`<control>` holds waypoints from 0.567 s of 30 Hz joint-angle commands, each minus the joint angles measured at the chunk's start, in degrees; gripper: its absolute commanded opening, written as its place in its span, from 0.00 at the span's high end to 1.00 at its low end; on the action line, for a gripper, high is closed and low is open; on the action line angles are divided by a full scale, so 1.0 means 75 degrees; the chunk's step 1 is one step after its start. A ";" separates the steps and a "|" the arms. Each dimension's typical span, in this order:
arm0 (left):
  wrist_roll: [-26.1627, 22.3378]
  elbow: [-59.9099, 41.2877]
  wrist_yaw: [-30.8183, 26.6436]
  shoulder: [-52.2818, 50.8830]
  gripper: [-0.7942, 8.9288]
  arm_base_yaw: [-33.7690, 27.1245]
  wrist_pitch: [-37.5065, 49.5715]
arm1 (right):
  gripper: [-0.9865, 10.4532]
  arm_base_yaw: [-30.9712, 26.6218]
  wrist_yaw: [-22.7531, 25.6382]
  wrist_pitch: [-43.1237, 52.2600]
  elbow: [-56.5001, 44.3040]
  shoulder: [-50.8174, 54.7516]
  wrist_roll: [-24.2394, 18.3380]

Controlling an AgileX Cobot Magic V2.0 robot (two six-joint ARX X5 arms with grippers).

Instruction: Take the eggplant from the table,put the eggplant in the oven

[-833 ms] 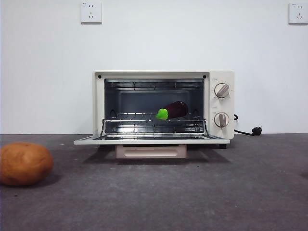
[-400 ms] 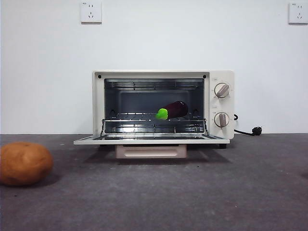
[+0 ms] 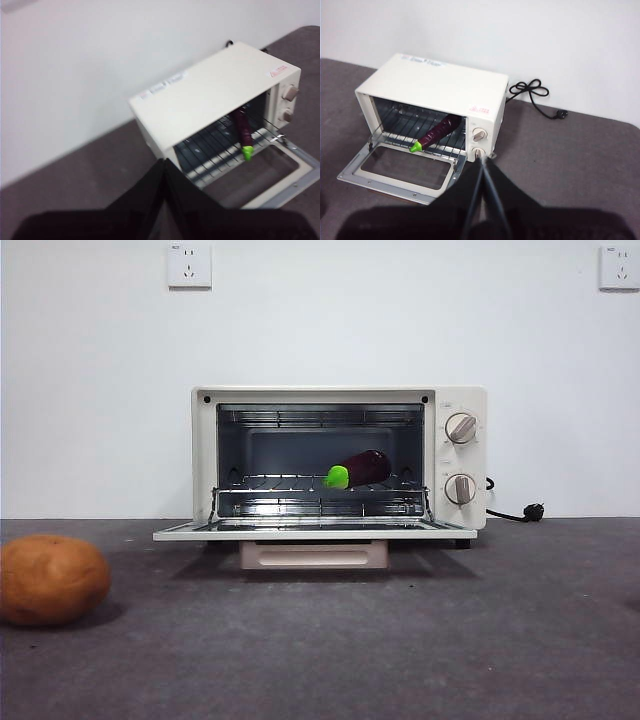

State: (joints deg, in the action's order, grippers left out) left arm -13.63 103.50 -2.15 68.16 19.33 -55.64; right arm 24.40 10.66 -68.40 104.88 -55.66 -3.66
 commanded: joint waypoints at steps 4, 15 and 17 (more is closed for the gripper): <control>0.0819 -0.0035 0.2474 0.1035 0.92 -0.1647 0.0050 | 0.92 0.0009 -0.0003 -0.0154 0.0003 0.0513 -0.0006; 0.0854 -0.0495 0.4698 0.3258 0.92 -0.2608 0.0149 | 0.92 0.0009 0.0134 -0.0866 0.0003 0.1177 0.0064; 0.0845 -0.0656 0.4782 0.3596 0.92 -0.2623 0.0245 | 0.92 0.0009 0.0236 -0.0924 0.0003 0.1204 0.0085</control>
State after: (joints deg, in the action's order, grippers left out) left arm -7.42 99.31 33.06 94.35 -0.12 -54.33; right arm 24.40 12.03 -75.42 104.90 -46.83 -3.62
